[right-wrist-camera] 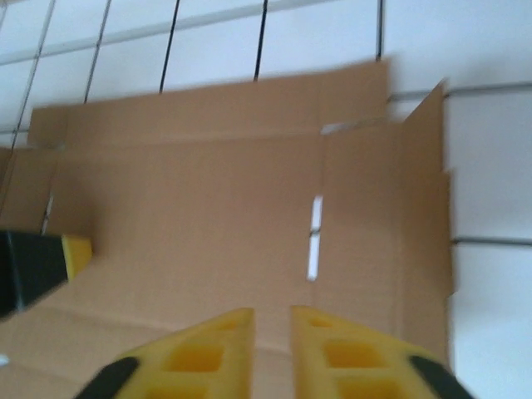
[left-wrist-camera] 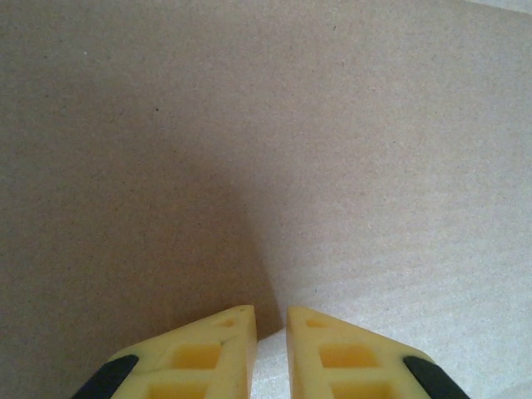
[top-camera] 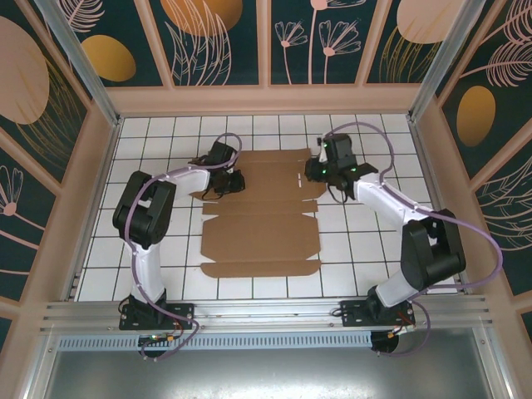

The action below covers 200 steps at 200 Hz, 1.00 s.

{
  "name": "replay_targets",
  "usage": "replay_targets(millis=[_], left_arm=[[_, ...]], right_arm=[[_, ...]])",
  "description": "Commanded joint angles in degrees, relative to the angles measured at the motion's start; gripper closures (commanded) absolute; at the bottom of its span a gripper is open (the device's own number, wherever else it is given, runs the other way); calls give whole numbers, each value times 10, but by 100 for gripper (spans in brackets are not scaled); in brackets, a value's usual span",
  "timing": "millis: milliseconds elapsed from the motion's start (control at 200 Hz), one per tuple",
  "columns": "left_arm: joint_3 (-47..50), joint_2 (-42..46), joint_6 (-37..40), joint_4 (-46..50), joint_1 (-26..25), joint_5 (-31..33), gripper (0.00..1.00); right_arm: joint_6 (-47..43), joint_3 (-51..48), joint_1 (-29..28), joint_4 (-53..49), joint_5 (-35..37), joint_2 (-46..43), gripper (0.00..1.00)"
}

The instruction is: Fold the paper box

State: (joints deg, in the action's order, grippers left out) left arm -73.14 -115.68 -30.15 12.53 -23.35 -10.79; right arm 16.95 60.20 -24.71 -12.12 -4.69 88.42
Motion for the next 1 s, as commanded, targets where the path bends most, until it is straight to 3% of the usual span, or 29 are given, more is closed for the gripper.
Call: replay_targets(millis=[0, 135, 310, 540, 646, 821, 936, 996], left_arm=[[-35, -33, 22, 46, 1, 23, 81], [-74, -59, 19, 53, 0, 11, 81], [-122, -100, 24, 68, -19, 3, 82], [-106, -91, 12, 30, -35, -46, 83], [-86, -73, 30, -4, -41, -94, 81], [-107, -73, 46, 4, -52, -99, 78], [-100, -24, 49, -7, -50, -60, 79], [-80, 19, 41, -28, -45, -55, 79]], right_arm=[[5, -51, -43, -21, 10, 40, 91], [24, -95, -82, 5, -19, 70, 100], [48, -100, -167, 26, -50, 114, 100], [71, -64, -235, 105, -153, 169, 100], [94, -52, -229, 165, -215, 167, 100], [122, -41, -200, 231, -271, 113, 100], [126, -57, -155, 227, -266, 35, 94], [111, -63, -125, 198, -247, -9, 86]])
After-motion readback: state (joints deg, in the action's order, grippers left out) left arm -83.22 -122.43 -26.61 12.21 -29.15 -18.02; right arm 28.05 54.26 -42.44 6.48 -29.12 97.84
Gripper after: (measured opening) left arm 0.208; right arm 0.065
